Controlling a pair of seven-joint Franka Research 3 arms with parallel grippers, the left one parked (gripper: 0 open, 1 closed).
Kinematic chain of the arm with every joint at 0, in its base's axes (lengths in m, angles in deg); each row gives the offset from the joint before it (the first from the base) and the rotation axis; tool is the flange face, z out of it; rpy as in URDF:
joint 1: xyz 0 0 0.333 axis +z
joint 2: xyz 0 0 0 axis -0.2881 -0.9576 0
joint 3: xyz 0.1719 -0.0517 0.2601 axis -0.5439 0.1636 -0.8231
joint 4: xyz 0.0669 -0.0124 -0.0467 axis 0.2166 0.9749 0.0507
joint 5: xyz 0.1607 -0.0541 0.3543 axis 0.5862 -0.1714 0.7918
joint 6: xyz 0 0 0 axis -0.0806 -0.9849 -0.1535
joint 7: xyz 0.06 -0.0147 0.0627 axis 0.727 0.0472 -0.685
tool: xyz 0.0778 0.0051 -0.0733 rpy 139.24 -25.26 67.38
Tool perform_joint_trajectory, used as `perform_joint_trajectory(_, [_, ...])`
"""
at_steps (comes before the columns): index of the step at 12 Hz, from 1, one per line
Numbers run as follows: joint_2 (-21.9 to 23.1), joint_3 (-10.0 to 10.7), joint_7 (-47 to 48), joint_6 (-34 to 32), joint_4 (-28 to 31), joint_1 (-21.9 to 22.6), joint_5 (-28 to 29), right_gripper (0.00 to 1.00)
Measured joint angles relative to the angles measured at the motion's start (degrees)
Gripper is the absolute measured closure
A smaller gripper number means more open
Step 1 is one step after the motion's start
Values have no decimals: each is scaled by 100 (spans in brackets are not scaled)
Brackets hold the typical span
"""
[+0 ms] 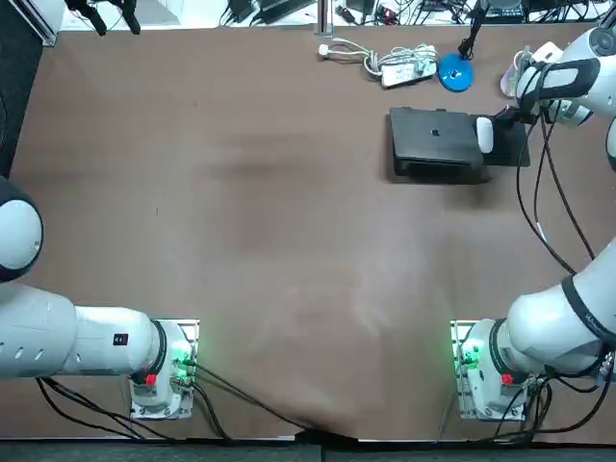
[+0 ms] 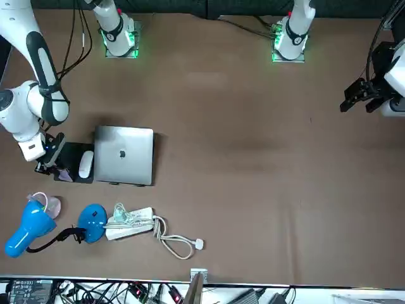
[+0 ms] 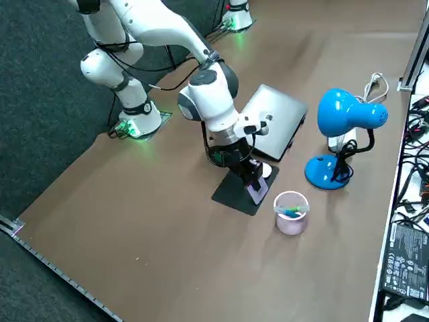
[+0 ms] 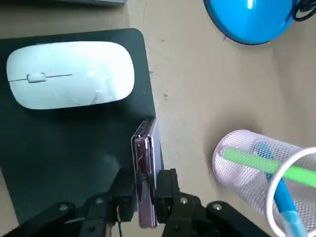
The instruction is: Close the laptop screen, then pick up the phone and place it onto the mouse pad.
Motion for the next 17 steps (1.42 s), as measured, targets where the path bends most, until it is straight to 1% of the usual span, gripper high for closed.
perform_joint_trajectory(2, [0,-9,0,0,0,-16,19,76])
perform_joint_trajectory(3, [0,-12,-1,-21,2,-33,32,74])
perform_joint_trajectory(5, [-11,-13,-65,-157,16,-80,37,53])
perform_joint_trajectory(9, [90,-14,-208,-551,-7,-162,90,7])
perform_joint_trajectory(10, [159,-14,-232,-644,-9,-174,103,0])
perform_joint_trajectory(13, [404,-22,-277,-1160,-115,-176,370,0])
perform_joint_trajectory(15, [568,-25,-262,-1687,-333,-177,776,0])
perform_joint_trajectory(17, [679,-25,20,-2069,-620,-185,1043,0])
